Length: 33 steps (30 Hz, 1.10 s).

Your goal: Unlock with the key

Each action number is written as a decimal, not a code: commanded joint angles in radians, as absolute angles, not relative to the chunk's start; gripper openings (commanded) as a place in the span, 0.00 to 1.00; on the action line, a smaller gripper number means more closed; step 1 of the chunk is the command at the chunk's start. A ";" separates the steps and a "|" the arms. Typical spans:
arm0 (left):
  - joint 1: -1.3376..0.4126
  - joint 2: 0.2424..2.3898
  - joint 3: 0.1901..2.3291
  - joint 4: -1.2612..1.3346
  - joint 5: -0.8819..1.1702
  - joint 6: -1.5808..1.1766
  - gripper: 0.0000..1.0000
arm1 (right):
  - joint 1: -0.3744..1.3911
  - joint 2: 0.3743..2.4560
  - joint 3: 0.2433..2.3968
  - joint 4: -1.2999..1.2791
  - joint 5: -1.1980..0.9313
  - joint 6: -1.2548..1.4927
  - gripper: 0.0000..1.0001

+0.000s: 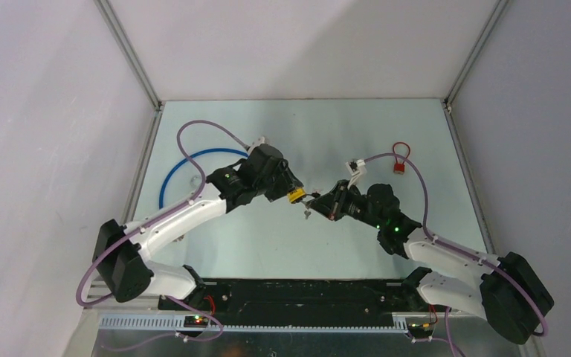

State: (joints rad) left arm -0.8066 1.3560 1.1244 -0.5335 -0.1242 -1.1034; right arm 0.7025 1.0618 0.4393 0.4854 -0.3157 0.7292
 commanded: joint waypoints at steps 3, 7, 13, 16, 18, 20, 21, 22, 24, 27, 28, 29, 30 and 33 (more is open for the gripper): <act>-0.817 1.295 1.122 -0.498 -0.109 -1.189 0.00 | 0.725 1.034 0.442 0.558 -0.234 0.685 0.00; -0.817 1.294 1.118 -0.483 -0.092 -1.226 0.00 | 0.762 1.036 0.442 0.569 -0.189 0.666 0.00; -0.817 1.287 1.109 -0.454 -0.059 -1.259 0.00 | 0.791 1.027 0.400 0.649 -0.112 0.668 0.00; -0.818 1.272 1.091 -0.436 -0.057 -1.291 0.00 | 0.809 1.014 0.362 0.712 -0.058 0.680 0.00; -0.819 1.263 1.074 -0.418 -0.057 -1.317 0.00 | 0.828 1.009 0.342 0.751 -0.023 0.673 0.00; -0.819 1.257 1.061 -0.397 -0.051 -1.338 0.00 | 0.854 1.006 0.322 0.792 0.026 0.656 0.00; -0.819 1.255 1.055 -0.390 -0.047 -1.343 0.00 | 0.862 1.006 0.315 0.809 0.039 0.652 0.00; -0.819 1.254 1.054 -0.378 -0.043 -1.347 0.00 | 0.874 1.007 0.301 0.839 0.061 0.645 0.00; -0.821 1.254 1.050 -0.363 -0.035 -1.350 0.00 | 0.883 1.013 0.284 0.880 0.083 0.636 0.00; -0.822 1.253 1.044 -0.354 -0.027 -1.350 0.00 | 0.885 1.020 0.281 0.899 0.082 0.631 0.00; -0.823 1.251 1.041 -0.350 -0.027 -1.353 0.00 | 0.885 1.020 0.281 0.905 0.078 0.635 0.00; -0.823 1.247 1.032 -0.344 -0.027 -1.361 0.00 | 0.887 1.022 0.280 0.908 0.079 0.636 0.00; -0.823 1.245 1.023 -0.341 -0.027 -1.364 0.00 | 0.889 1.022 0.281 0.914 0.081 0.635 0.00; -0.823 1.236 1.012 -0.321 -0.031 -1.377 0.00 | 0.908 1.028 0.279 0.925 0.108 0.636 0.00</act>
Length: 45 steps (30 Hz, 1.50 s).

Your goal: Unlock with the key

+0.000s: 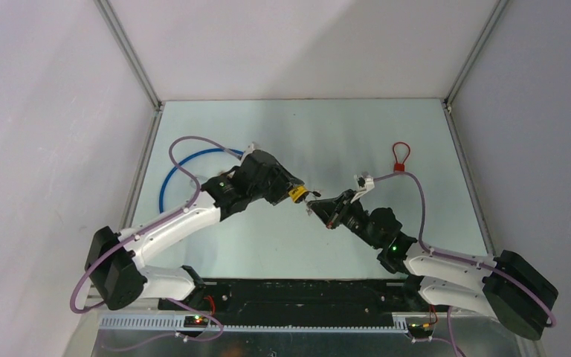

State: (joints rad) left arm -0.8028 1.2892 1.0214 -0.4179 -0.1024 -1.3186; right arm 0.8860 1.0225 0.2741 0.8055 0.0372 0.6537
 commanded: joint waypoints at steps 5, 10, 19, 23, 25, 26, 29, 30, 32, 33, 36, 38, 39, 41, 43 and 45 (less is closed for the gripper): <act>-0.829 1.214 0.986 -0.299 -0.056 -1.392 0.00 | 0.958 1.051 0.277 0.954 0.193 0.625 0.00; -0.831 1.183 0.957 -0.269 -0.079 -1.417 0.00 | 1.004 1.094 0.277 1.006 0.257 0.616 0.00; -0.830 1.172 0.926 -0.236 -0.082 -1.435 0.00 | 1.021 1.096 0.278 1.008 0.305 0.616 0.00; -0.830 1.165 0.913 -0.219 -0.081 -1.450 0.00 | 1.039 1.123 0.279 1.034 0.321 0.597 0.00; -0.830 1.154 0.903 -0.206 -0.084 -1.460 0.00 | 1.046 1.142 0.279 1.056 0.323 0.590 0.00; -0.831 1.148 0.901 -0.200 -0.084 -1.459 0.00 | 1.050 1.158 0.279 1.064 0.320 0.589 0.00; -0.831 1.141 0.899 -0.198 -0.087 -1.454 0.00 | 1.051 1.174 0.280 1.087 0.314 0.585 0.00; -0.831 1.139 0.897 -0.196 -0.088 -1.449 0.00 | 1.049 1.174 0.281 1.088 0.314 0.582 0.00; -0.831 1.135 0.892 -0.196 -0.088 -1.446 0.00 | 1.043 1.160 0.281 1.072 0.315 0.581 0.00; -0.831 1.133 0.886 -0.195 -0.088 -1.447 0.00 | 1.041 1.142 0.281 1.065 0.319 0.581 0.00; -0.831 1.124 0.870 -0.178 -0.088 -1.463 0.00 | 1.042 1.122 0.284 1.039 0.332 0.564 0.00; -0.831 1.121 0.869 -0.167 -0.088 -1.466 0.00 | 1.047 1.130 0.285 1.050 0.332 0.549 0.00; -0.831 1.120 0.870 -0.165 -0.088 -1.464 0.00 | 1.054 1.143 0.285 1.058 0.333 0.541 0.00; -0.830 1.117 0.876 -0.158 -0.085 -1.452 0.00 | 1.058 1.163 0.288 1.075 0.330 0.521 0.00; -0.831 1.117 0.881 -0.157 -0.084 -1.438 0.00 | 1.056 1.183 0.288 1.095 0.313 0.502 0.00; -0.830 1.117 0.883 -0.157 -0.085 -1.414 0.00 | 1.026 1.189 0.288 1.104 0.260 0.526 0.00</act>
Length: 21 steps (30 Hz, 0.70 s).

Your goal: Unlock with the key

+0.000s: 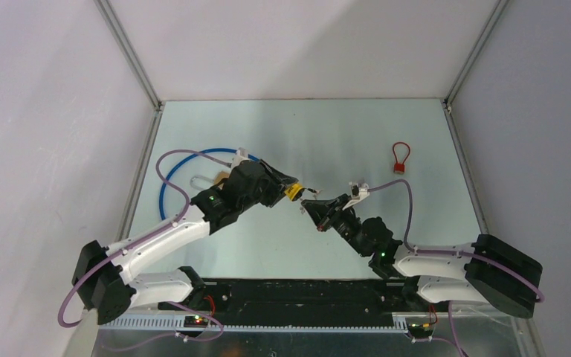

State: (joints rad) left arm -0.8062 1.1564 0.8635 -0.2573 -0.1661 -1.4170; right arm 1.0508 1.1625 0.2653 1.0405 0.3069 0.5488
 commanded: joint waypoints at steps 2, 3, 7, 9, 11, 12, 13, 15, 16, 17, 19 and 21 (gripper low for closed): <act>-0.830 1.115 0.885 -0.157 -0.083 -1.384 0.00 | 0.989 1.168 0.288 1.083 0.213 0.561 0.00; -0.831 1.115 0.886 -0.157 -0.080 -1.370 0.00 | 0.981 1.143 0.288 1.072 0.206 0.567 0.00; -0.831 1.114 0.889 -0.157 -0.067 -1.328 0.00 | 0.942 1.076 0.292 1.019 0.193 0.576 0.00; -0.836 1.119 0.894 -0.151 -0.056 -1.323 0.00 | 0.928 1.065 0.298 1.014 0.196 0.566 0.00; -0.845 1.128 0.901 -0.145 -0.047 -1.315 0.00 | 0.919 1.069 0.304 1.017 0.193 0.559 0.00; -0.848 1.134 0.905 -0.142 -0.043 -1.311 0.00 | 0.916 1.082 0.306 1.030 0.186 0.557 0.00; -0.856 1.139 0.912 -0.141 -0.042 -1.308 0.00 | 0.910 1.088 0.308 1.039 0.180 0.557 0.00; -0.861 1.140 0.915 -0.132 -0.038 -1.313 0.00 | 0.905 1.111 0.312 1.067 0.175 0.558 0.00; -0.863 1.140 0.914 -0.128 -0.035 -1.317 0.00 | 0.904 1.128 0.312 1.082 0.172 0.558 0.00; -0.864 1.138 0.910 -0.114 -0.034 -1.327 0.00 | 0.904 1.135 0.315 1.089 0.170 0.557 0.00; -0.867 1.134 0.904 -0.097 -0.029 -1.343 0.00 | 0.907 1.161 0.316 1.122 0.171 0.550 0.00; -0.869 1.133 0.905 -0.084 -0.024 -1.356 0.00 | 0.912 1.188 0.316 1.145 0.182 0.543 0.00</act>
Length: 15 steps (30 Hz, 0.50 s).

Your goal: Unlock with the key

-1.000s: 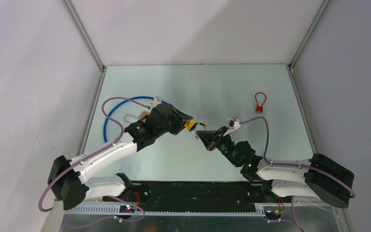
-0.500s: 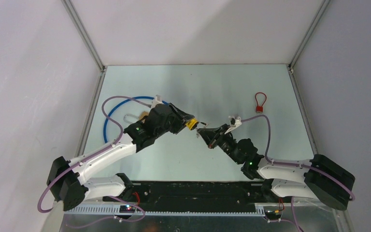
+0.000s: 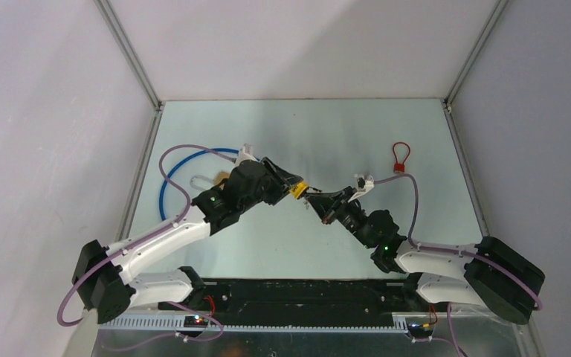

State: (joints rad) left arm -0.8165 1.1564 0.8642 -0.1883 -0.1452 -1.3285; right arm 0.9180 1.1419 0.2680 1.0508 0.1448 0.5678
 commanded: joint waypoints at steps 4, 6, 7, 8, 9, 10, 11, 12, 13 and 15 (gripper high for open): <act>-0.881 1.134 0.909 -0.069 -0.018 -1.370 0.00 | 0.915 1.246 0.317 1.215 0.195 0.531 0.00; -0.889 1.137 0.914 -0.063 -0.016 -1.370 0.00 | 0.907 1.278 0.323 1.240 0.184 0.542 0.00; -0.893 1.139 0.916 -0.062 -0.016 -1.366 0.00 | 0.898 1.282 0.332 1.243 0.175 0.551 0.00; -0.893 1.140 0.917 -0.060 -0.014 -1.364 0.00 | 0.895 1.283 0.335 1.242 0.156 0.571 0.00; -0.893 1.140 0.914 -0.060 -0.013 -1.358 0.00 | 0.891 1.281 0.345 1.238 0.148 0.577 0.00; -0.893 1.138 0.913 -0.055 -0.012 -1.356 0.00 | 0.890 1.271 0.352 1.212 0.138 0.593 0.00; -0.894 1.137 0.907 -0.047 -0.013 -1.350 0.00 | 0.885 1.266 0.366 1.182 0.126 0.602 0.00; -0.894 1.133 0.904 -0.041 -0.014 -1.345 0.00 | 0.881 1.254 0.374 1.144 0.114 0.629 0.00; -0.893 1.129 0.900 -0.031 -0.014 -1.334 0.00 | 0.868 1.249 0.387 1.126 0.085 0.666 0.00; -0.893 1.121 0.895 -0.013 -0.016 -1.314 0.00 | 0.842 1.240 0.397 1.079 0.031 0.728 0.00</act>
